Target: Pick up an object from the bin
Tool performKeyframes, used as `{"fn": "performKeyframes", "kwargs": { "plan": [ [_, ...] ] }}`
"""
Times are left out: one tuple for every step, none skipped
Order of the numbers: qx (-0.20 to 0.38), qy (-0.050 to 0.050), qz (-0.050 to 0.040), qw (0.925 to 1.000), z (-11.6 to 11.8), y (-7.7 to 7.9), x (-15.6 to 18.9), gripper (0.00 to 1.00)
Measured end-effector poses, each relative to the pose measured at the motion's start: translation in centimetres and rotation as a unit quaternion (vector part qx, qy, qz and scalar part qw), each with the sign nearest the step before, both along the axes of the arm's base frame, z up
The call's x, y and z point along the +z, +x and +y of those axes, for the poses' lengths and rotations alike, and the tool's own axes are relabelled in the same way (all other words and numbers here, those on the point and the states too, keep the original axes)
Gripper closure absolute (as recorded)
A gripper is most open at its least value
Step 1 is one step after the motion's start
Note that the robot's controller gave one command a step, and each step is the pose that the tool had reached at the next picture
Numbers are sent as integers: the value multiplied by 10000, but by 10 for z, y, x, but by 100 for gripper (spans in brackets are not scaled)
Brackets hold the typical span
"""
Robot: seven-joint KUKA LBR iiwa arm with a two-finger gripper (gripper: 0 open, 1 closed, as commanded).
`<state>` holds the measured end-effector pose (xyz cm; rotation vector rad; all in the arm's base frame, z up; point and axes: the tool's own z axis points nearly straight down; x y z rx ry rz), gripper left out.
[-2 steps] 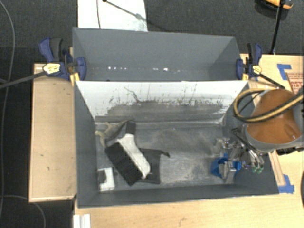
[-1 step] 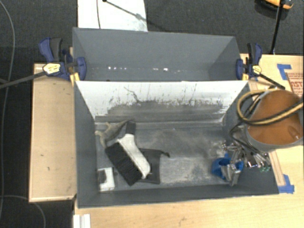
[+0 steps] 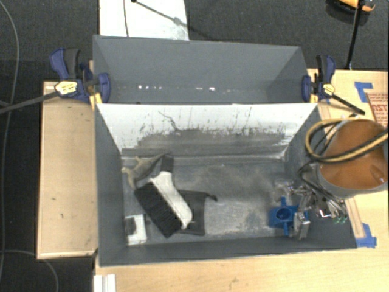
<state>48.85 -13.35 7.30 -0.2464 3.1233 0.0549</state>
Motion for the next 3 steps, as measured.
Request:
{"fn": "performKeyframes", "kwargs": {
  "plan": [
    [1132,68,-45,9935,-16,6,-2,100],
    [1131,68,-45,9936,-16,6,-2,100],
    [1149,86,-19,9933,-12,12,54,100]
  ]
}}
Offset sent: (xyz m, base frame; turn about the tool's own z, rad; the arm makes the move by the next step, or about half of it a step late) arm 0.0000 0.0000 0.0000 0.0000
